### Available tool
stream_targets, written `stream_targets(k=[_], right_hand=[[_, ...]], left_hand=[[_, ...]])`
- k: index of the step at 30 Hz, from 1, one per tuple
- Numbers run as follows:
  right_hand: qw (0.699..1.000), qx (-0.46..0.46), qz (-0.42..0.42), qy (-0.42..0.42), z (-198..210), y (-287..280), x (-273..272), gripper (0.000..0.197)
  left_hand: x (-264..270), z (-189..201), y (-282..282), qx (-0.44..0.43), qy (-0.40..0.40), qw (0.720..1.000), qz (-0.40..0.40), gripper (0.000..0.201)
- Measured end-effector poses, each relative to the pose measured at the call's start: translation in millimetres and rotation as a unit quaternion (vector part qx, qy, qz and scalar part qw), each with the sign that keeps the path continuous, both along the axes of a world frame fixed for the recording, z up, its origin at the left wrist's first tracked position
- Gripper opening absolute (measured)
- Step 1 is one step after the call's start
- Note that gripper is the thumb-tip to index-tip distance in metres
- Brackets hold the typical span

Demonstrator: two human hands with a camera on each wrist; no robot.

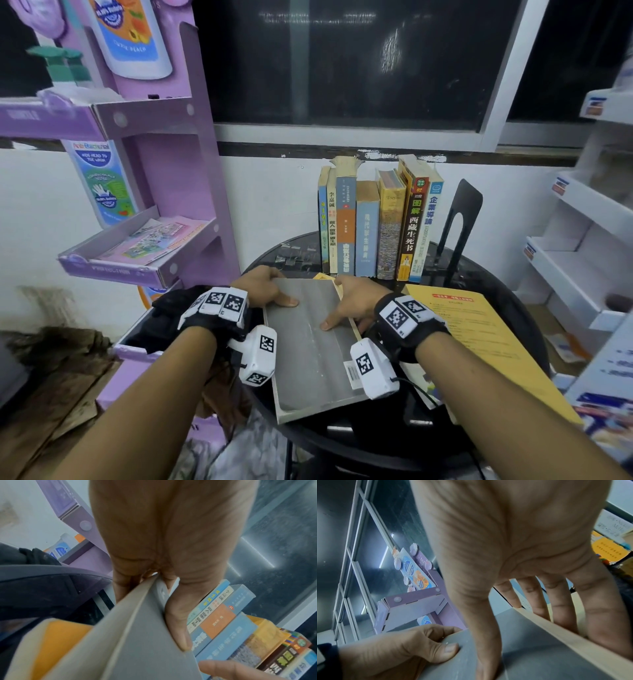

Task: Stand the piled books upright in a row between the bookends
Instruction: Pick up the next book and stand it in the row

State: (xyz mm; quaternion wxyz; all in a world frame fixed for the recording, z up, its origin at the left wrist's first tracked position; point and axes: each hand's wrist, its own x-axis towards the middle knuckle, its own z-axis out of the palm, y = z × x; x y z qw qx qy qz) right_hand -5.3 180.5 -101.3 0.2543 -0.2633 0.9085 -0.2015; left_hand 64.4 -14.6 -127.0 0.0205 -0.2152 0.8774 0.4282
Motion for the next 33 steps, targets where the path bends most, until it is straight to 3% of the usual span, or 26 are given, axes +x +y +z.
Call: stream_targets(k=[3, 8, 19, 25, 30, 33], right_hand=[[1.0, -0.011, -0.001, -0.007, 4.8, 3.8, -2.1, 0.097], [0.998, -0.053, -0.01, -0.02, 16.6, 11.6, -11.0, 0.1], [0.977, -0.194, 0.025, -0.087, 74.5, 26.1, -22.7, 0.044], [0.963, -0.268, 0.041, -0.011, 97.0, 28.9, -23.6, 0.033], [0.954, -0.275, 0.054, 0.107, 92.7, 24.6, -18.4, 0.027], [0.947, -0.294, 0.047, 0.12, 86.8, 24.5, -19.3, 0.029]], left_hand=[[-2.4, 6.5, 2.5, 0.043, 0.031, 0.999, 0.005, 0.037], [0.7, 17.9, 8.4, 0.125, 0.079, 0.989, 0.003, 0.055], [-2.9, 62.1, 8.9, 0.209, 0.176, 0.961, -0.034, 0.051], [-10.7, 74.5, 11.0, 0.271, 0.302, 0.914, -0.005, 0.048], [-15.0, 69.6, 12.0, 0.281, 0.342, 0.897, 0.002, 0.047], [-15.6, 64.8, 12.1, 0.274, 0.351, 0.896, 0.002, 0.049]])
